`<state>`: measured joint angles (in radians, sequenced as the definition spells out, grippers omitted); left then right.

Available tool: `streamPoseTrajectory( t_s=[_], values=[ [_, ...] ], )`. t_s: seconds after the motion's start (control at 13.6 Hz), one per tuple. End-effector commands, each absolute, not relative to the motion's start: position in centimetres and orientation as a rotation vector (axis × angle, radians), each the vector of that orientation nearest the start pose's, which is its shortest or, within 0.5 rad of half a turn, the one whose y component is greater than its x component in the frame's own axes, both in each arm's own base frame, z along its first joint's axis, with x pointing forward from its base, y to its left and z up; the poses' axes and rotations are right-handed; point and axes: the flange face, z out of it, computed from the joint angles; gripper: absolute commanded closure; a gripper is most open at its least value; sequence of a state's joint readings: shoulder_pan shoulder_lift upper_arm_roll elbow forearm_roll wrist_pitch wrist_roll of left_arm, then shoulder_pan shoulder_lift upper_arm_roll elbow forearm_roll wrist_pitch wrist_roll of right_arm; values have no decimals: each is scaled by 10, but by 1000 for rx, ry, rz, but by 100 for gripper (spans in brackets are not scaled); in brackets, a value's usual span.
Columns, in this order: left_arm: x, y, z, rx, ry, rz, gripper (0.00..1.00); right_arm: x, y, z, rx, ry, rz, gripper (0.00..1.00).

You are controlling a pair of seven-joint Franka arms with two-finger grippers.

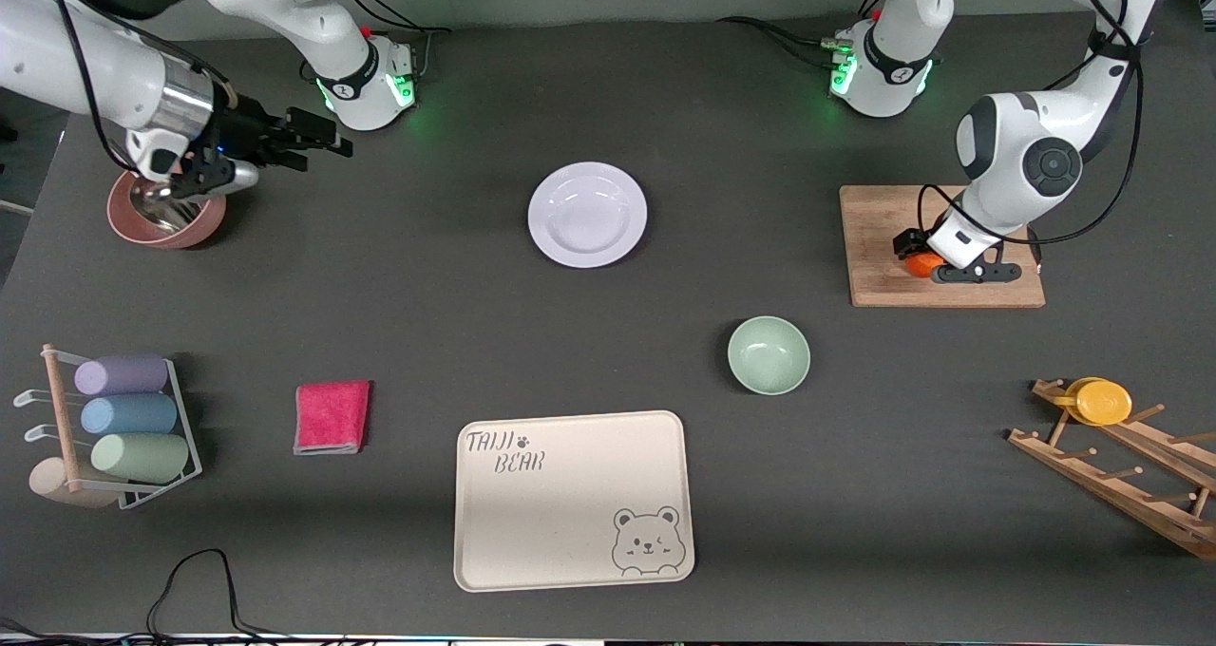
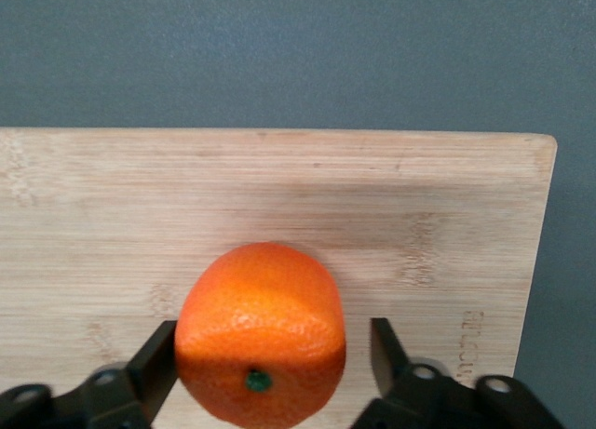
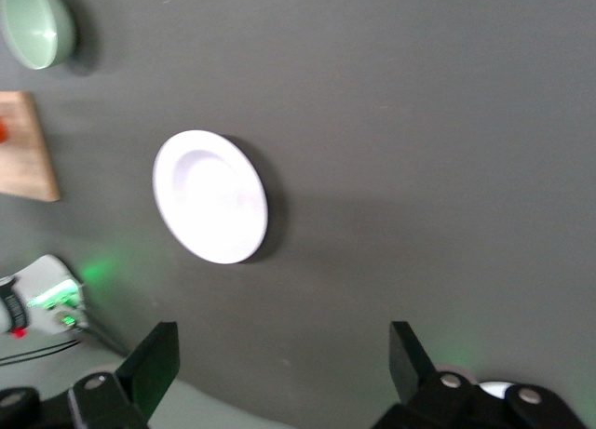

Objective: Place orange and plate with both arms
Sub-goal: 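Carry the orange to the white plate while the right gripper approaches the plate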

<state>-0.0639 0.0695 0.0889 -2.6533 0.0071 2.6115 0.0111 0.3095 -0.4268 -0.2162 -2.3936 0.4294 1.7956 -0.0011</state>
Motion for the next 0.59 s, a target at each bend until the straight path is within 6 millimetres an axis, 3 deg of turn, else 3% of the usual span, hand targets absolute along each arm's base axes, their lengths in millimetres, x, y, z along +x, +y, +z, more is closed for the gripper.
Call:
streamPoseTrajectory(
  t_s=[0.0, 0.29, 0.51],
  values=[
    [411, 6, 212, -3128, -9, 156, 100, 383, 73, 425, -2497, 6, 257, 0],
    [424, -15, 232, -3132, 84, 79, 100, 373, 81, 358, -2309, -18, 224, 0],
    [448, -35, 286, -3126, 137, 170, 100, 367, 84, 323, -2230, 1, 212, 0]
  ],
)
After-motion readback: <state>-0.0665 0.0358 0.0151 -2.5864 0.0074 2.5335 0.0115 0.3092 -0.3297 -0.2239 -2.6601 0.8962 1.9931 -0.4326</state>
